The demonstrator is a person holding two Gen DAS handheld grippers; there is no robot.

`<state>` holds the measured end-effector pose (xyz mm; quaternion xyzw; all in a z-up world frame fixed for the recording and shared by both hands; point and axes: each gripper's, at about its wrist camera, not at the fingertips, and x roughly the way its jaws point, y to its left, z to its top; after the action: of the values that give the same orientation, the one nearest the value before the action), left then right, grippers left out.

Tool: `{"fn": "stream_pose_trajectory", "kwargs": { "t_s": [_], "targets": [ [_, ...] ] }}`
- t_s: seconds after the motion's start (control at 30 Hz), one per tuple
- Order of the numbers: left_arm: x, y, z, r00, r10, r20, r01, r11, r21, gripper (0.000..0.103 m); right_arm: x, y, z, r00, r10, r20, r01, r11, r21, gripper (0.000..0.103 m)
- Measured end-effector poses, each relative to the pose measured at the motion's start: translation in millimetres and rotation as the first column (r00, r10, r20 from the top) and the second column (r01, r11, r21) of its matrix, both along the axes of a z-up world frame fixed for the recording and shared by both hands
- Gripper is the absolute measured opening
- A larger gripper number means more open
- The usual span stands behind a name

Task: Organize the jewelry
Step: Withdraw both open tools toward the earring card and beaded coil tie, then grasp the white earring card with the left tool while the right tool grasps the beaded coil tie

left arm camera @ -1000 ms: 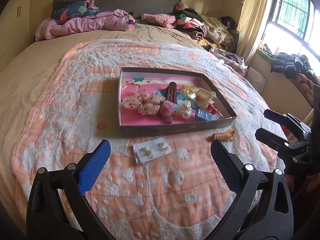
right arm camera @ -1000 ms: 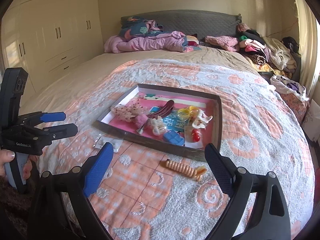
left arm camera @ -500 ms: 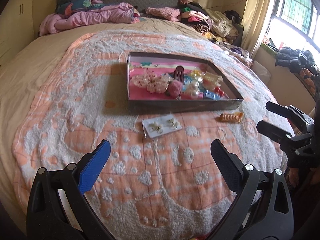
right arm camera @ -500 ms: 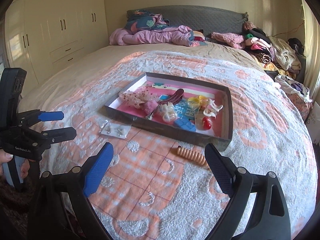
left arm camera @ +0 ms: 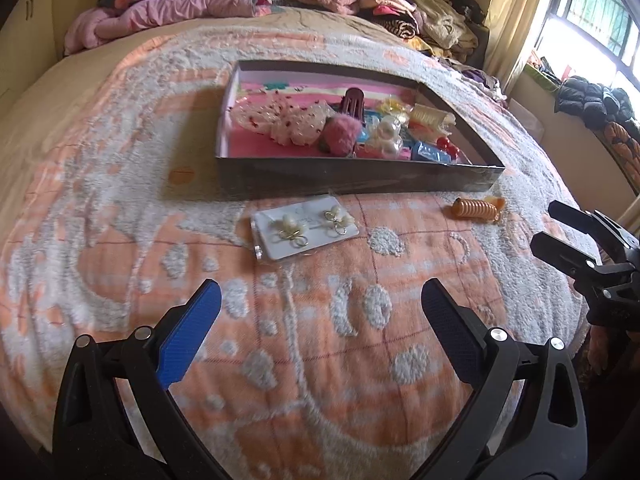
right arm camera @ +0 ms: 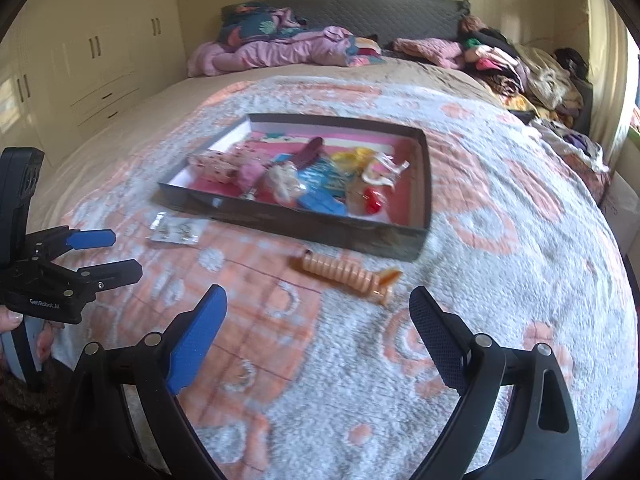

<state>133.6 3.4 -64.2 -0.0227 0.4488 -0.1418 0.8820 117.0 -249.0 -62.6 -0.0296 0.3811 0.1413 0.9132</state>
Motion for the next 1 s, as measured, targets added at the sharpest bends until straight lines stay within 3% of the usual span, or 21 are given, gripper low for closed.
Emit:
{"fn": "stream_pose_trajectory", "kwargs": {
  "t_s": [0.57,0.63,0.7,0.87,1.0],
  "targets": [
    [52,-12,-23,0.998,0.066,-0.015,-0.067,0.997,-0.036,0.091,55,-16,-40,0.986,-0.077,-0.151,0.091,0.992,0.090,0.090],
    [55,-14,-25,0.997,0.073,-0.014,-0.073,0.997,-0.027,0.084,59,-12,-41,0.986,-0.072,-0.151,0.086,0.992,0.087,0.090],
    [58,-14,-26,0.997,0.080,-0.004,-0.080,0.997,-0.002,0.068,62,-7,-42,0.986,-0.069,-0.151,0.082,0.993,0.081,0.090],
    [58,-3,-25,0.997,0.073,-0.004,-0.073,0.997,-0.031,0.061,69,6,-47,0.985,-0.070,-0.157,0.084,0.993,0.081,0.089],
    [51,3,-22,0.998,0.063,0.007,-0.063,0.997,-0.043,0.060,74,17,-50,0.986,-0.080,-0.150,0.087,0.995,0.043,0.081]
  ]
}}
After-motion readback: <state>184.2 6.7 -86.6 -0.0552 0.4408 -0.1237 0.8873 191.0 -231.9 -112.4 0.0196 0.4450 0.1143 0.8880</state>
